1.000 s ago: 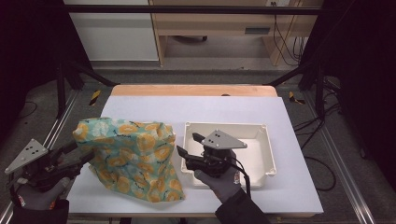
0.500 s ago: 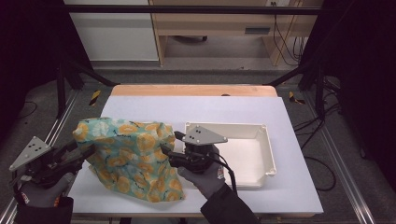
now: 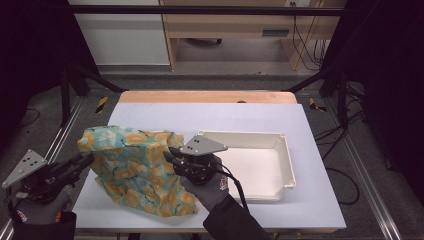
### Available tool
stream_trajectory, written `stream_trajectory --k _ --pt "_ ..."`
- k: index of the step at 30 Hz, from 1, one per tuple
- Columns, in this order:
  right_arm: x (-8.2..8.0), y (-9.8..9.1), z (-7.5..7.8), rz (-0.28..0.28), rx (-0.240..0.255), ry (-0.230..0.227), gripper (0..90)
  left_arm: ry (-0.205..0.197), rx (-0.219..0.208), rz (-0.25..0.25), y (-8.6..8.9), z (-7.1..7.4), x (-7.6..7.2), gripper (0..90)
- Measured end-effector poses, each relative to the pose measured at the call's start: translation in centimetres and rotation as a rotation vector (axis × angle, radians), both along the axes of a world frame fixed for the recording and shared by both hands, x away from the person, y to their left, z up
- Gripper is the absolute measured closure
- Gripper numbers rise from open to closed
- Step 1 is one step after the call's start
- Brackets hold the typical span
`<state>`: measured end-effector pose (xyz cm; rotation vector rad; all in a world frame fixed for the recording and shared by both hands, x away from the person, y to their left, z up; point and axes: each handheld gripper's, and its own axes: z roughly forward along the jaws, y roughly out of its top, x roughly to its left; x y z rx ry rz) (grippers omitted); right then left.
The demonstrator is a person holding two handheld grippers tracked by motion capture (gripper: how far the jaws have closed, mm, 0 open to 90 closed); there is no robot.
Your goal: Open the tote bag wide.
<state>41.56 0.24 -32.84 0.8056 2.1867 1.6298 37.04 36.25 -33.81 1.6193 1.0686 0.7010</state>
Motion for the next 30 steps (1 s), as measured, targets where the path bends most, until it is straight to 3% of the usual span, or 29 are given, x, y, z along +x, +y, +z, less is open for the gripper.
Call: stream_trajectory --k 3,7,12,16,23,30 --pt "-0.1 0.0 0.3 0.012 0.001 0.0 89.8 -0.008 -0.002 0.005 0.1 0.0 -0.2 82.2" --pt "-0.3 0.0 0.8 0.036 -0.013 -0.006 90.0 -0.013 -0.019 0.012 0.3 -0.1 -0.4 88.6" --pt "-1.2 0.0 2.0 0.067 -0.002 -0.042 90.0 -0.023 -0.036 0.005 0.7 0.0 -0.7 90.0" --pt "-2.0 0.1 2.2 0.097 0.0 -0.046 90.0 -0.028 -0.033 0.002 0.8 -0.2 -1.2 90.0" --pt "-2.6 0.6 0.5 0.139 -0.006 -0.003 90.0 -0.007 -0.034 -0.037 1.0 -0.9 -1.9 90.0" --pt "-2.2 1.3 -2.1 0.152 -0.027 0.059 90.0 -0.006 -0.023 -0.017 0.9 -2.0 -2.5 90.0"
